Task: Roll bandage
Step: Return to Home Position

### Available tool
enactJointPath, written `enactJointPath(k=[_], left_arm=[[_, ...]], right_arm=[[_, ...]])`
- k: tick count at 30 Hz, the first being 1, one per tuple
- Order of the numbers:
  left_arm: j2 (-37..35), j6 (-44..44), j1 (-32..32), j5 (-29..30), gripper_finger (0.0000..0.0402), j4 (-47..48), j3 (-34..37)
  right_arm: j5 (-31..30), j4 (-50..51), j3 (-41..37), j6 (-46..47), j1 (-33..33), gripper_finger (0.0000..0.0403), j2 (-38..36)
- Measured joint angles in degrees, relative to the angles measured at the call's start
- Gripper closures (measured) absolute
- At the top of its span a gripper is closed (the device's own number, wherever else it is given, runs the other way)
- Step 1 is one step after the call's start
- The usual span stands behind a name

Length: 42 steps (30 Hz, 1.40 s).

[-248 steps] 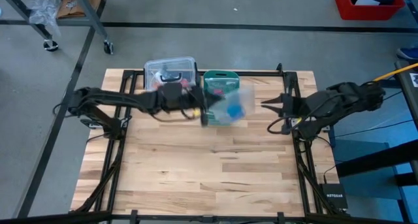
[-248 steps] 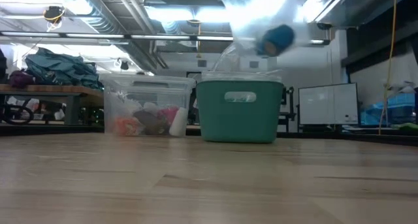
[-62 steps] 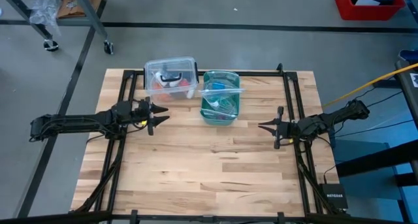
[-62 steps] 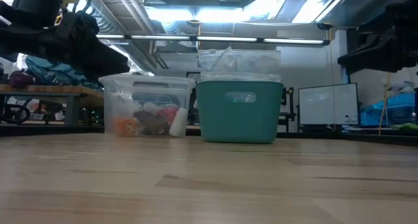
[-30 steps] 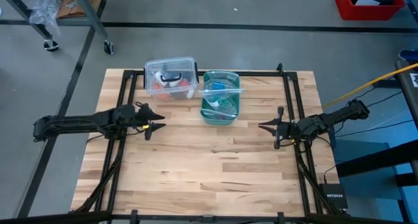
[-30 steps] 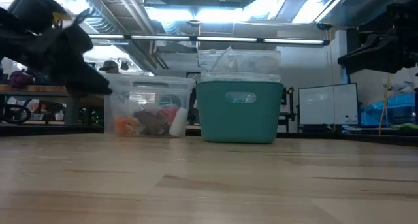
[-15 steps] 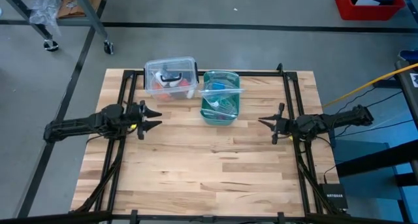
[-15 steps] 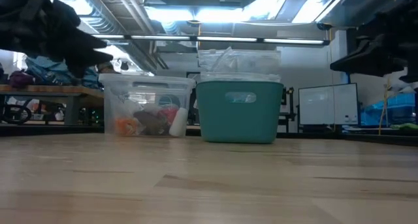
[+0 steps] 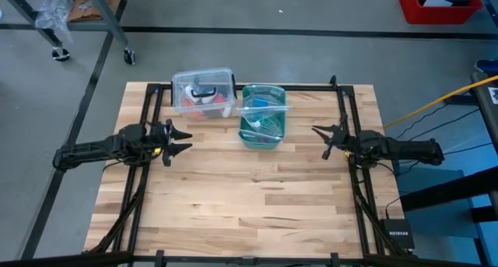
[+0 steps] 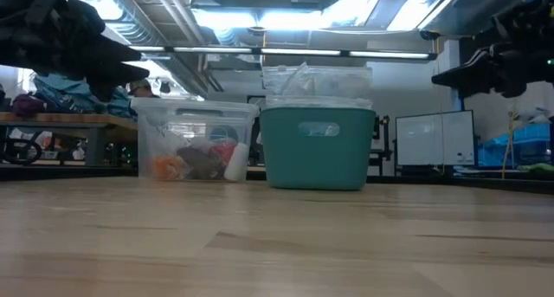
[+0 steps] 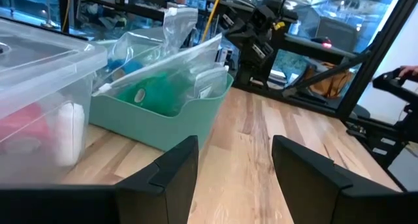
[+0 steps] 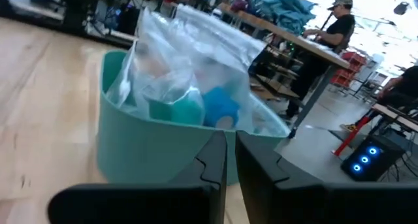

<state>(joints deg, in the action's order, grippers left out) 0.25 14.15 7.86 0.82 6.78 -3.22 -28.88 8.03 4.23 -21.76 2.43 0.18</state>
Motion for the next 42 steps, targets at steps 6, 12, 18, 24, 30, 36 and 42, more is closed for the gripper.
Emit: enactJointPath(k=[6, 12, 18, 24, 30, 36, 42], left_arm=[[0.1, 0.0, 0.0, 0.0, 0.0215, 0.0, 0.0], [0.1, 0.0, 0.0, 0.0, 0.0215, 0.0, 0.0], [0.1, 0.0, 0.0, 0.0, 0.0215, 0.0, 0.0], [0.1, 0.0, 0.0, 0.0, 0.0215, 0.0, 0.0], [0.1, 0.0, 0.0, 0.0, 0.0215, 0.0, 0.0], [0.1, 0.0, 0.0, 0.0, 0.0215, 0.0, 0.0], [0.1, 0.0, 0.0, 0.0, 0.0215, 0.0, 0.0]], right_arm=[[0.0, -1.0, -0.1, 0.0, -0.2, 0.0365, -0.1], [0.0, -0.6, -0.1, 0.0, -0.2, 0.0365, 0.0], [0.0, -0.6, 0.0, 0.0, -0.2, 0.0365, 0.0], [0.0, -0.6, 0.0, 0.0, -0.2, 0.0365, 0.0], [0.0, -0.6, 0.0, 0.0, -0.2, 0.0365, 0.0], [0.0, -0.6, 0.0, 0.0, -0.2, 0.0365, 0.0], [0.0, -0.5, 0.0, 0.0, -0.2, 0.0365, 0.0]])
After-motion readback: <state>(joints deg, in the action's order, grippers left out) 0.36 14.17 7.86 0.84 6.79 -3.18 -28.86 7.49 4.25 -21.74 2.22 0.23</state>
